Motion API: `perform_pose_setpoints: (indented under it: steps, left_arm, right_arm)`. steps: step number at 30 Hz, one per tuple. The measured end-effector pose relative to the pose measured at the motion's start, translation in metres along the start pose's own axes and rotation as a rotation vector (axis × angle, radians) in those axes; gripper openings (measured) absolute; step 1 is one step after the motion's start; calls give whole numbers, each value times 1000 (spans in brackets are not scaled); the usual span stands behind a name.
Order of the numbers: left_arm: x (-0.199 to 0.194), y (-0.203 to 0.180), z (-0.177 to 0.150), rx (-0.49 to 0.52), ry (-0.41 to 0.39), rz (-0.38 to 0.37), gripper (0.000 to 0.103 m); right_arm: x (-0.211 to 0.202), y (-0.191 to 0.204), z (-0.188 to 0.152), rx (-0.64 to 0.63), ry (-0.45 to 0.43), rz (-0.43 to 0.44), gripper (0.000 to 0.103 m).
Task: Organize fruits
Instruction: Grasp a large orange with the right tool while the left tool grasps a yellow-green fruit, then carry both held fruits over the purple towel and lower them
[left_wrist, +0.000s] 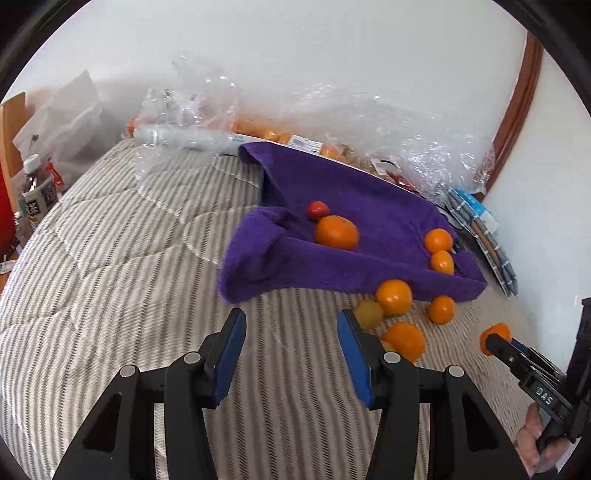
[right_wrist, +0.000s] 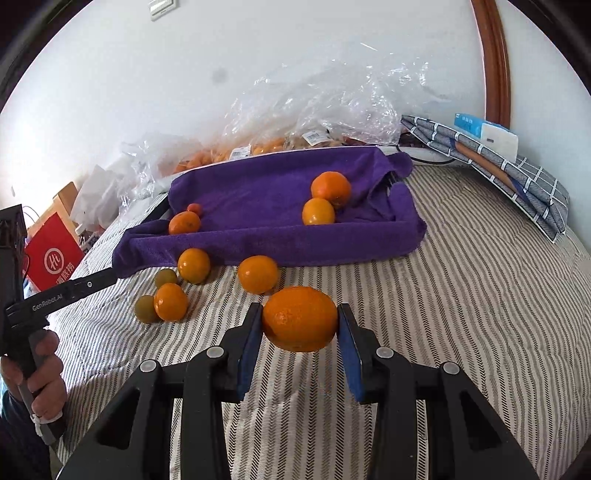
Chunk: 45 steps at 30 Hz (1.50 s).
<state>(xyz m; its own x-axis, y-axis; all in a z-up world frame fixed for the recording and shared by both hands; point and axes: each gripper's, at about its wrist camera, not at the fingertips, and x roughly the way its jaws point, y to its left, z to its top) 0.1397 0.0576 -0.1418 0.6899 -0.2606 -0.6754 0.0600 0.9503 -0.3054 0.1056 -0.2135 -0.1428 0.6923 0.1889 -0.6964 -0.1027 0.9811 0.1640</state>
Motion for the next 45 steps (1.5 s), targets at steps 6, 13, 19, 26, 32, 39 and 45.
perform_pose_setpoints:
  steps: [6,13,19,26,32,39,45]
  left_arm:
    - [9,-40,-11,101,49,-50,49]
    - [24,-54,-20,166,119,-43,30]
    - [14,-51,-17,158,74,-25,26]
    - [-2,-36,1,112,13,20,26]
    - [-10,-24,11,77,-21,42,26]
    - [2,-18,30,52,-39,48,26]
    - [19,-12,55,29,-48,55,26]
  right_arm:
    - [-7,-13,-5,4,-1,-17,40]
    - [-15,-22,-9,13,-11,-25,40]
    - [-16,-23,-8,20,-19,-27,40]
    - [-15,-20,-1,15,-32,-23,40]
    - [-14,-18,2,14,-38,-13,40]
    - [-10,-20,21,12,-55,-11,40]
    - [-1,-23,51,6,-89,-19,40]
